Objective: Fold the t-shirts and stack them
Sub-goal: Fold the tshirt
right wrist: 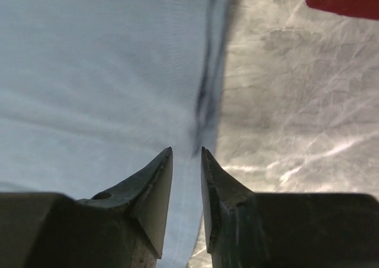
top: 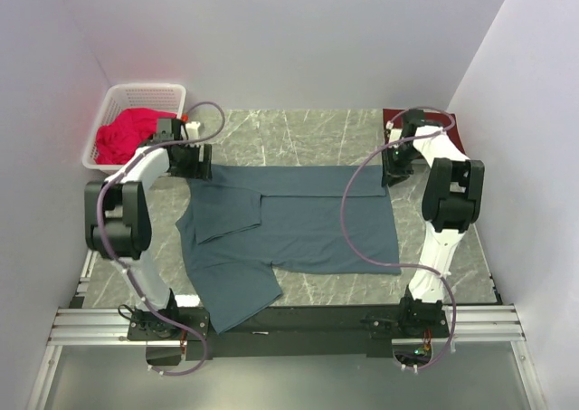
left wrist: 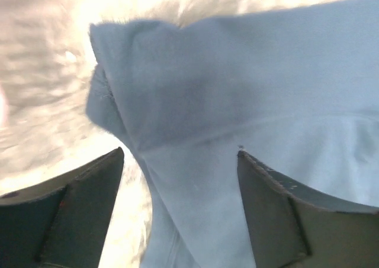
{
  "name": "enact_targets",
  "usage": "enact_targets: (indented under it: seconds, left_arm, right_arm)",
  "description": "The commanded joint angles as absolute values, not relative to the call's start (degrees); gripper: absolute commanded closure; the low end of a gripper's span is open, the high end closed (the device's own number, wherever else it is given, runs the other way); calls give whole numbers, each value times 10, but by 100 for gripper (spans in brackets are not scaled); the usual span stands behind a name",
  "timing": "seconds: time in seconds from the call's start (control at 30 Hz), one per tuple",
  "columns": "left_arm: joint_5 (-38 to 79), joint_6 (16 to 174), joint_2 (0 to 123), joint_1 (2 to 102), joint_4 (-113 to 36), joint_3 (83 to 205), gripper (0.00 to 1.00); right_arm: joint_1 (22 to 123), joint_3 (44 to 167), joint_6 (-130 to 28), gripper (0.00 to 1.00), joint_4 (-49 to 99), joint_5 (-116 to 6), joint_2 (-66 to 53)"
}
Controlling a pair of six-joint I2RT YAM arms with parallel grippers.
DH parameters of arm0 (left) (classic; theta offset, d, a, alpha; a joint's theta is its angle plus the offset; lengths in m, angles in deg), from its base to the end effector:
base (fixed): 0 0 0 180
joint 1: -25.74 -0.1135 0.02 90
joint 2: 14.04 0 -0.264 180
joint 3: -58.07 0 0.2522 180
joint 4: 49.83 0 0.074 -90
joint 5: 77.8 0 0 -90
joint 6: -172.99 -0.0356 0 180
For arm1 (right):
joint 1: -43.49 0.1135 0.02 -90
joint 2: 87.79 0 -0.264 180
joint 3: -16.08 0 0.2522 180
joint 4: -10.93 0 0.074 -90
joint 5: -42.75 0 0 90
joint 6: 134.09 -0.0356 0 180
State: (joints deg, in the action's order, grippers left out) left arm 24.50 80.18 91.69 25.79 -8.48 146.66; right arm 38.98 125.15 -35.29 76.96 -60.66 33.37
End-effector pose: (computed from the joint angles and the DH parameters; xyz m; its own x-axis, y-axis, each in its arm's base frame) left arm 0.3894 -0.0079 0.2005 -0.8460 0.0486 -0.5309 0.1539 0.9757 -0.1558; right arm 0.4249 -0.0252 0.1803 -0.9685 -0.0729 -0.2382 -0.1207 0.9738 0.1928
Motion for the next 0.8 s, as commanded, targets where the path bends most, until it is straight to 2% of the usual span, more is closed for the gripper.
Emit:
enact_targets:
  seconds: [0.0, 0.03, 0.1, 0.27, 0.33, 0.6, 0.77]
  left_arm:
    - [221, 789, 833, 284, -92, 1464, 23]
    - [220, 792, 833, 289, -88, 1462, 31]
    - [220, 795, 842, 292, -79, 1460, 37]
    - [232, 810, 876, 297, -72, 1448, 41]
    - [231, 813, 892, 298, -72, 1447, 48]
    - [216, 817, 957, 300, -82, 1471, 56]
    - [195, 817, 1032, 298, -86, 1532, 62]
  right_arm:
    - [401, 1269, -343, 67, 762, -646, 259]
    - [408, 1269, -342, 70, 763, -647, 258]
    - [422, 1271, -338, 71, 769, -645, 265]
    - [468, 1274, -342, 82, 773, -618, 315]
    - [475, 1277, -342, 83, 772, -602, 336]
    - [481, 1343, -331, 83, 762, -530, 414]
    - [479, 1417, -327, 83, 764, -484, 464]
